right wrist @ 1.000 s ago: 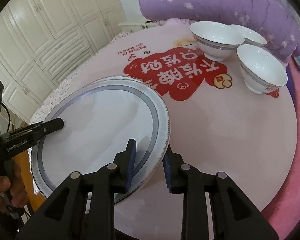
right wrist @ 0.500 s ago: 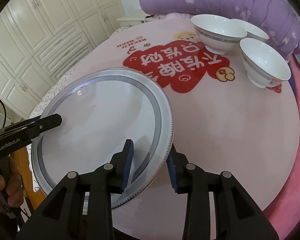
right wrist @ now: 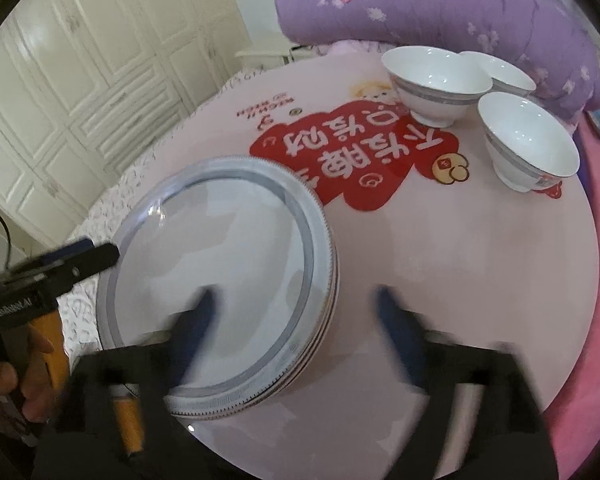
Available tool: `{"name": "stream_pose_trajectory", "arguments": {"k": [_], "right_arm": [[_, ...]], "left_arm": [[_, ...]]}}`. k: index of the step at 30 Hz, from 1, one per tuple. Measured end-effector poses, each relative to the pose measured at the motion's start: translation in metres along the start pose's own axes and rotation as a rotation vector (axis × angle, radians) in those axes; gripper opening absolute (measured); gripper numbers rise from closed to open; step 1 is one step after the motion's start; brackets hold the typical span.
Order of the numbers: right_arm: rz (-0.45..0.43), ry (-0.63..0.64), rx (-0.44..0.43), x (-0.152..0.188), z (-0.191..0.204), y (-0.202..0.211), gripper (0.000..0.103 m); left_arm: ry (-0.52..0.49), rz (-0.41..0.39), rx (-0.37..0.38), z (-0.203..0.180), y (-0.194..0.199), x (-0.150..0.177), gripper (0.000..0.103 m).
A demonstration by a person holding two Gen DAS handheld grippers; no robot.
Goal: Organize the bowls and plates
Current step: 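Open both grippers and lift them off the plate rim, then move both tools toward the white grey-banded bowls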
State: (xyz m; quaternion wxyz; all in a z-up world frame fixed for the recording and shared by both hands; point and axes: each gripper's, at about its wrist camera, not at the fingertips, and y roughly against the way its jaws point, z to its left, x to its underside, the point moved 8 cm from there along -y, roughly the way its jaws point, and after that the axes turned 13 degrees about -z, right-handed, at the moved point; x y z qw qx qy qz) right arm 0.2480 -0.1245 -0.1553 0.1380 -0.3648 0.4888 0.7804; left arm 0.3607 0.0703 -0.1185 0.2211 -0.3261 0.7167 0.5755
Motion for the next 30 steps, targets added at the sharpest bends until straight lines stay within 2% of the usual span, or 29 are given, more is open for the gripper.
{"name": "stream_pose_trajectory", "arguments": {"k": [3, 5, 12, 18, 24, 30], "right_arm": [[-0.016, -0.011, 0.019, -0.006, -0.008, 0.004, 0.103], [-0.029, -0.02, 0.031, -0.011, -0.012, 0.007, 0.103], [-0.079, -0.058, 0.032, -0.033, -0.029, 0.021, 0.103], [-0.14, -0.077, 0.043, -0.062, -0.048, 0.042, 0.103], [-0.212, -0.104, 0.095, -0.095, -0.085, 0.072, 0.103], [-0.23, -0.131, 0.154, -0.109, -0.122, 0.085, 0.103]], "left_arm": [[0.019, 0.01, 0.011, 0.003, -0.005, -0.007, 0.092], [0.028, 0.012, 0.014, 0.003, -0.006, -0.01, 0.095], [0.014, -0.008, 0.05, -0.013, -0.001, -0.027, 0.097], [0.01, -0.011, 0.156, -0.049, 0.004, -0.05, 0.099], [0.026, 0.006, 0.272, -0.083, 0.0, -0.074, 0.099], [0.003, 0.024, 0.297, -0.115, -0.021, -0.09, 0.099]]}}
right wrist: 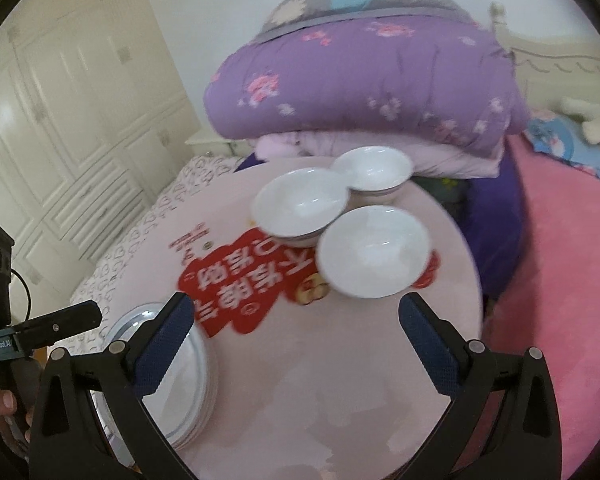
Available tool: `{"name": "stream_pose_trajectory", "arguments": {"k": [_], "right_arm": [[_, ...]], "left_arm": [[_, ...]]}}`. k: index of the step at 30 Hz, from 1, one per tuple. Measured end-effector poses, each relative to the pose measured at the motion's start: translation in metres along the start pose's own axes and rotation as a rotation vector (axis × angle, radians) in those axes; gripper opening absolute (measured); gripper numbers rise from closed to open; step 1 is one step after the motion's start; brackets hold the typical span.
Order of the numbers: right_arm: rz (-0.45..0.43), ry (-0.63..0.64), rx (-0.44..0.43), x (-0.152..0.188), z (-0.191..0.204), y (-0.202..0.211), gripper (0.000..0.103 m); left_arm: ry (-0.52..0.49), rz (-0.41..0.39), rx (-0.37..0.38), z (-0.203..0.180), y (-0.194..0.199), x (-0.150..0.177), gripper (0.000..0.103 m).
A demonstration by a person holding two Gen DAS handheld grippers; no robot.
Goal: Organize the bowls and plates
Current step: 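Move both tools toward the white grey-banded bowls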
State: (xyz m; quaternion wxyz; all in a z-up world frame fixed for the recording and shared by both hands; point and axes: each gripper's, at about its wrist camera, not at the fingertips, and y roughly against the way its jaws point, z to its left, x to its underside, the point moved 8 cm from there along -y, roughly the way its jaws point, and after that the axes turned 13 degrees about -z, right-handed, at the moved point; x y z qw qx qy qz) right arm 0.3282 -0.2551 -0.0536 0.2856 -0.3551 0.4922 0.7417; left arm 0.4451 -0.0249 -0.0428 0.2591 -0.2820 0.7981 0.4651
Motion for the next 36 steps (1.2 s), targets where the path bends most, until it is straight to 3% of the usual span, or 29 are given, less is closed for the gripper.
{"name": "stream_pose_trajectory", "arguments": {"k": [8, 14, 22, 32, 36], "right_arm": [[0.038, -0.077, 0.107, -0.003, -0.067, -0.024, 0.103], [0.106, -0.13, 0.133, 0.006, -0.104, -0.054, 0.103], [0.144, -0.144, 0.125, 0.013, -0.12, -0.08, 0.103], [0.156, -0.134, 0.124, 0.008, -0.128, -0.101, 0.103], [0.17, -0.13, 0.121, 0.01, -0.128, -0.109, 0.103]], "left_arm": [[-0.06, 0.088, 0.015, -0.047, -0.073, -0.003, 0.099], [-0.058, 0.157, 0.009, -0.07, -0.138, -0.004, 0.098], [-0.023, 0.192, -0.015, -0.083, -0.207, 0.002, 0.097], [-0.02, 0.193, -0.05, -0.086, -0.248, 0.003, 0.09], [-0.015, 0.208, -0.058, -0.086, -0.261, 0.004, 0.082]]}}
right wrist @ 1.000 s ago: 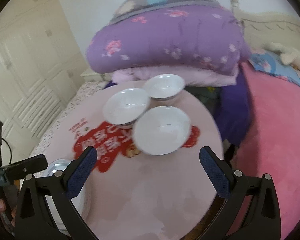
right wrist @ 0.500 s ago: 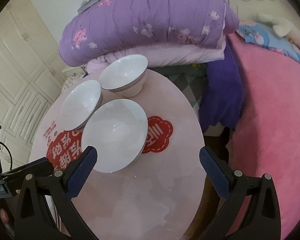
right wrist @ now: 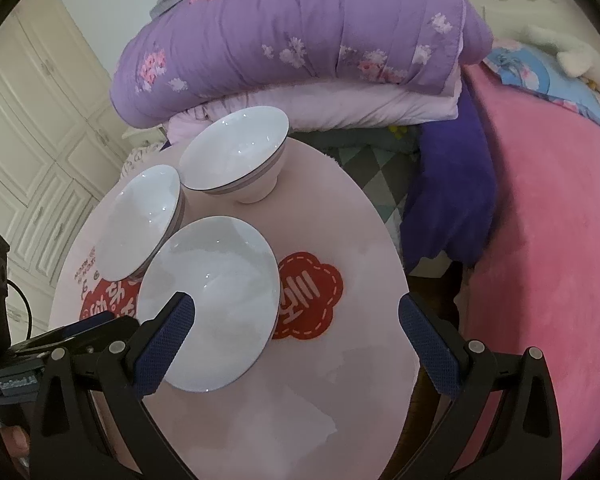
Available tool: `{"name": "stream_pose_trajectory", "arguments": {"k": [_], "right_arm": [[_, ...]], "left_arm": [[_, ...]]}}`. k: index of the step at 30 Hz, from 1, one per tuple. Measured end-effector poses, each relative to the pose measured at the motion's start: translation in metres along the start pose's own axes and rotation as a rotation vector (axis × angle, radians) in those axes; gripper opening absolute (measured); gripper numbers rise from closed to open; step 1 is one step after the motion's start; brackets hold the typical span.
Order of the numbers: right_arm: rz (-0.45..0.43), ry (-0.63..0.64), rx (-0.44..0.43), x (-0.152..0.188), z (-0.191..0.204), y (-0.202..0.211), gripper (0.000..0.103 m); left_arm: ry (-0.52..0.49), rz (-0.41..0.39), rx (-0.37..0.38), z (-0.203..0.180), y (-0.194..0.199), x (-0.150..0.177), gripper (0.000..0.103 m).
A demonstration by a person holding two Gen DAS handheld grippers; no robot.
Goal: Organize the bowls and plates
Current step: 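Close both grippers on the rim of a white bowl, then lift the white bowl with both grippers and carry it toward the plate stack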
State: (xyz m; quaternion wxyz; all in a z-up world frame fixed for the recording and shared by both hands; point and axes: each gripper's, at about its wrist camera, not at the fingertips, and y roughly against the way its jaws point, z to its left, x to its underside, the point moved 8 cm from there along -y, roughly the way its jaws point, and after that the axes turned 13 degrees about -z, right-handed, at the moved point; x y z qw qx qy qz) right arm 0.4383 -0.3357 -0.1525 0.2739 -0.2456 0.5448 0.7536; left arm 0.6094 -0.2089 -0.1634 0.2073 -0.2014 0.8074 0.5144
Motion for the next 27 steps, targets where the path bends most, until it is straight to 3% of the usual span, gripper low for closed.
{"name": "stream_pose_trajectory", "arguments": {"k": [6, 12, 15, 20, 27], "right_arm": [[0.034, 0.011, 0.006, 0.002, 0.001, -0.012, 0.094], [0.06, 0.036, 0.022, 0.003, 0.004, -0.021, 0.068], [0.082, 0.045, 0.024, 0.005, 0.006, -0.027, 0.05], [0.098, 0.046, -0.005, 0.01, 0.012, -0.032, 0.01], [0.082, 0.063, -0.003, 0.01, 0.019, -0.026, 0.007]], "left_arm": [[0.003, 0.014, -0.018, -0.003, -0.016, -0.004, 0.068], [-0.016, 0.024, -0.038, -0.006, -0.03, -0.004, 0.047], [-0.038, 0.033, -0.034, -0.011, -0.037, -0.003, 0.028], [-0.071, 0.029, -0.006, -0.024, -0.043, -0.003, 0.008], [-0.063, 0.031, -0.012, -0.022, -0.042, 0.002, 0.007]]}}
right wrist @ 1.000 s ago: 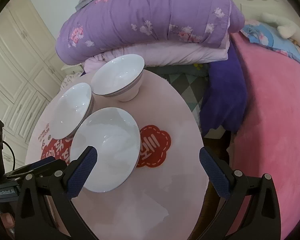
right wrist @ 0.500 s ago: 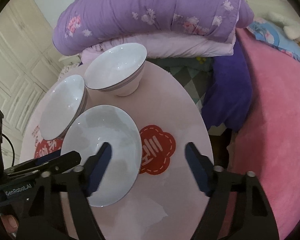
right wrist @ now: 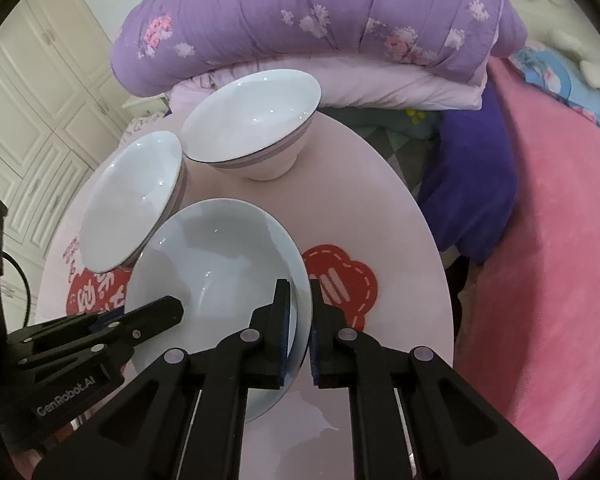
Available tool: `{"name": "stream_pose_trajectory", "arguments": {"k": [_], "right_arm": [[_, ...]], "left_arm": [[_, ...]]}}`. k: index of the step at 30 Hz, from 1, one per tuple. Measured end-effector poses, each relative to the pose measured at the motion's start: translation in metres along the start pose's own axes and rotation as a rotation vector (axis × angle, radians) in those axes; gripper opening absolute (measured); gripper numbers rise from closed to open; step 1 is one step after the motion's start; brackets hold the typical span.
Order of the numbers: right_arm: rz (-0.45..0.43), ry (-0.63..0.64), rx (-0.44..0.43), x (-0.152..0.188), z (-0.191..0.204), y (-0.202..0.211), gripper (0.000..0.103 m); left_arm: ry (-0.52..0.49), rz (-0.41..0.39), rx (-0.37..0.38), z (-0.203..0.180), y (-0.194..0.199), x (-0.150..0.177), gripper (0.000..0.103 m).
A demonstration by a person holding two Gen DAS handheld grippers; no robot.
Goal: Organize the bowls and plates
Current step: 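Lift the white bowl with both grippers and carry it toward the plate stack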
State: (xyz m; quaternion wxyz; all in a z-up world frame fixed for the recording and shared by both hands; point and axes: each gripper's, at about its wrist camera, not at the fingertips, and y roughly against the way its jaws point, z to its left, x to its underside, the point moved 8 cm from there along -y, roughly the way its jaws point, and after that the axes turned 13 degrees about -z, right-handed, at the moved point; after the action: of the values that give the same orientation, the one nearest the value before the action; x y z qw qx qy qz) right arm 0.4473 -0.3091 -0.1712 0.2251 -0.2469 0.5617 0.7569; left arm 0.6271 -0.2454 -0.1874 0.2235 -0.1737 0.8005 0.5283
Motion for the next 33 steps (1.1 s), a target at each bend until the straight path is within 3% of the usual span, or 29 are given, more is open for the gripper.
{"name": "stream_pose_trajectory", "arguments": {"k": [12, 33], "right_arm": [[-0.001, -0.018, -0.03, 0.009, 0.012, 0.021, 0.008], [-0.005, -0.002, -0.084, 0.066, 0.049, 0.082, 0.008]], "left_arm": [[-0.017, -0.019, 0.006, 0.0, 0.039, 0.006, 0.007], [-0.053, -0.023, 0.044, 0.014, 0.138, 0.07, 0.007]]}}
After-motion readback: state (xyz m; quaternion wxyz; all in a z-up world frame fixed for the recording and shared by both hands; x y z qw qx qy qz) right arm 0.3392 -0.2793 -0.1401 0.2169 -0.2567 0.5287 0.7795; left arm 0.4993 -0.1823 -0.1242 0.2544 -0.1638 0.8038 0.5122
